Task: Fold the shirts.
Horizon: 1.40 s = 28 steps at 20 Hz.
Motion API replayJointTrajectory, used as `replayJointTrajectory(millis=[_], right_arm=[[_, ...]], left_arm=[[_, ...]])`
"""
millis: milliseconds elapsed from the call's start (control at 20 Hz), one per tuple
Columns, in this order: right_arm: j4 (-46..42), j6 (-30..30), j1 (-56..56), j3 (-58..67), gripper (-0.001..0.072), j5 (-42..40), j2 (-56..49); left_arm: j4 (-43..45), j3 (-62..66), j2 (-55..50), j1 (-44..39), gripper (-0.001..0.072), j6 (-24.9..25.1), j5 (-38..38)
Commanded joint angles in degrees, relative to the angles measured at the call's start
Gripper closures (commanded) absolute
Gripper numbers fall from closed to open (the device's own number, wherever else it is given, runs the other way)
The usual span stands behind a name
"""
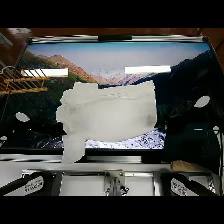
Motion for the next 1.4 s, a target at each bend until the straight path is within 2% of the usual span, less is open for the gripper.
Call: replayJointTrajectory(millis=[0,100,350,400,450,500,650,750,850,1000,1100,1250,1350], right_arm=[[0.9,1.2,1.0,-4.7,0.0089,-6.1,-0.1],[1.9,3.3,2.1,-6.4,0.0089,-11.8,-0.1],[2.9,9.8,10.6,-7.1,0.0093,-25.4,-6.8],[3.0,10.9,11.7,-7.0,0.0189,-27.5,-7.9],[3.1,11.1,12.1,-6.6,0.0482,-28.3,-8.2],[3.4,10.7,12.1,-5.5,0.0632,-27.7,-7.8],[2.3,0.7,12.0,3.1,0.0641,-22.5,-1.8],[2.4,-7.5,12.0,13.1,0.0641,-21.0,5.8],[2.1,-11.3,12.0,25.8,0.0641,-22.9,13.8],[1.4,-11.3,12.1,43.9,0.0641,-26.8,22.1],[1.6,-8.8,12.1,51.5,0.0641,-26.3,25.1],[2.2,-3.8,12.1,54.1,0.0641,-23.2,28.6],[2.1,-1.8,12.0,54.1,0.0641,-16.4,29.1]], left_arm=[[-0.8,0.6,-0.8,-0.7,0.0675,2.5,0.8],[-0.8,2.4,-0.3,-0.7,0.0675,4.5,-0.5],[-1.0,6.3,1.8,-0.7,0.0675,4.5,-2.4],[-1.1,7.3,1.9,-0.7,0.0675,4.5,-3.0],[-1.0,8.5,1.9,-0.7,0.0675,4.5,-3.8],[-1.0,10.1,2.3,-0.7,0.0676,4.5,-3.9],[-1.0,19.5,6.3,-0.7,0.0676,5.7,-3.9],[-1.0,31.3,11.7,-0.8,0.0676,7.9,-3.9],[-1.0,47.4,17.8,-0.8,0.0676,8.2,-2.1],[-1.1,70.7,24.7,-0.7,0.0675,7.9,4.4],[-1.0,81.1,27.4,-0.7,0.0675,7.7,5.0],[0.0,85.7,31.2,-0.7,0.0675,7.6,4.6],[5.1,84.1,32.4,-0.7,0.0675,4.0,0.7]])
